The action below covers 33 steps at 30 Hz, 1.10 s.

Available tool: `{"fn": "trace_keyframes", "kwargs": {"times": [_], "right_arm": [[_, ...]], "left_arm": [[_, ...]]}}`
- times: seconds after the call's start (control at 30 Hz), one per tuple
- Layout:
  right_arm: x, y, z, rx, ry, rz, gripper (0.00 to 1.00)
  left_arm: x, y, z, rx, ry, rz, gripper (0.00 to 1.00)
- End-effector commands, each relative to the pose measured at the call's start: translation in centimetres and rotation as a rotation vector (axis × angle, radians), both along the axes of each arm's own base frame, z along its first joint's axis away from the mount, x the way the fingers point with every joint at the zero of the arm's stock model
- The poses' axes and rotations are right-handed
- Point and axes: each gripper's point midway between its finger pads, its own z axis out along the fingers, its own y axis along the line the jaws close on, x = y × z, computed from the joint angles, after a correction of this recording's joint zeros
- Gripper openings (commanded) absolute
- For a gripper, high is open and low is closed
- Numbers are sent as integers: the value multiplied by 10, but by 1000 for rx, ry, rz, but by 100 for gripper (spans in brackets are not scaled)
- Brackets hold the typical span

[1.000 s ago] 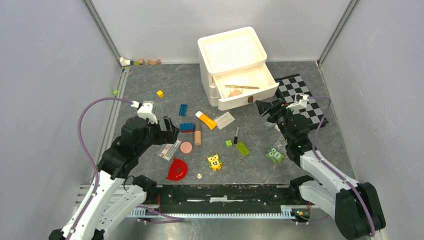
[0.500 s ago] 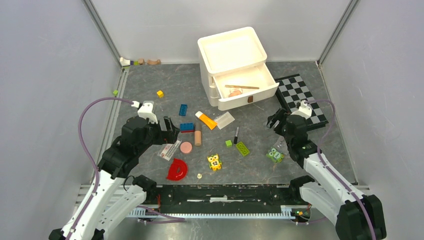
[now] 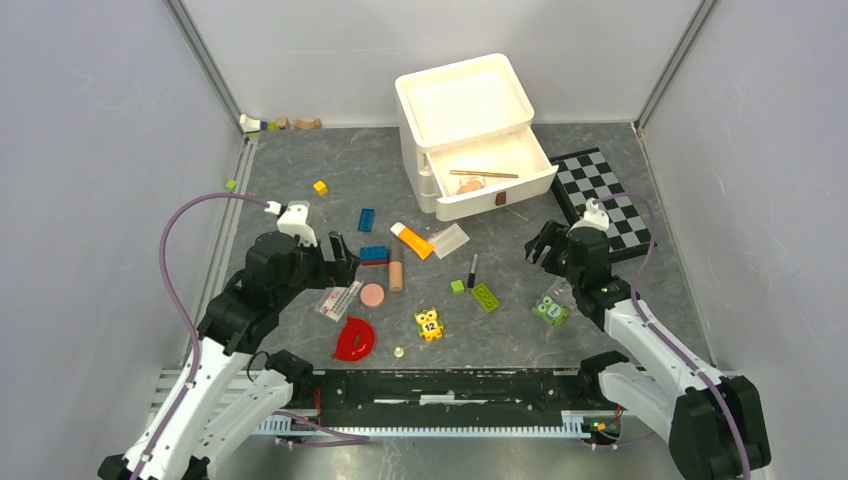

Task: Organize the makeup
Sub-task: Open the drawer in the storage box, then move the storage box to the center of the board.

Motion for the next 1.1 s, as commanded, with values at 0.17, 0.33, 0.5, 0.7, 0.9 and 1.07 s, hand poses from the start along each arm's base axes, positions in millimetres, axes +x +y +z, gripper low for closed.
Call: {"fn": "trace_keyframes", "kwargs": {"times": [0.17, 0.33, 0.5, 0.7, 0.9, 1.07], "right_arm": [[15, 9, 23, 4, -26, 38, 78], [6, -20, 13, -66, 75, -117, 79], [-10, -41, 7, -129, 129, -206, 81], [-23, -62, 10, -211, 148, -257, 86], [-21, -50, 11, -216, 138, -117, 88], [-19, -33, 12, -257, 112, 66, 90]], "left_arm": [[7, -2, 5, -16, -17, 19, 100], [10, 8, 3, 13, -1, 74, 100], [11, 11, 1, 22, 2, 94, 100], [12, 10, -3, 31, 22, 95, 100], [13, 10, -5, 34, 32, 94, 100], [14, 17, -9, 42, 64, 157, 100]]}}
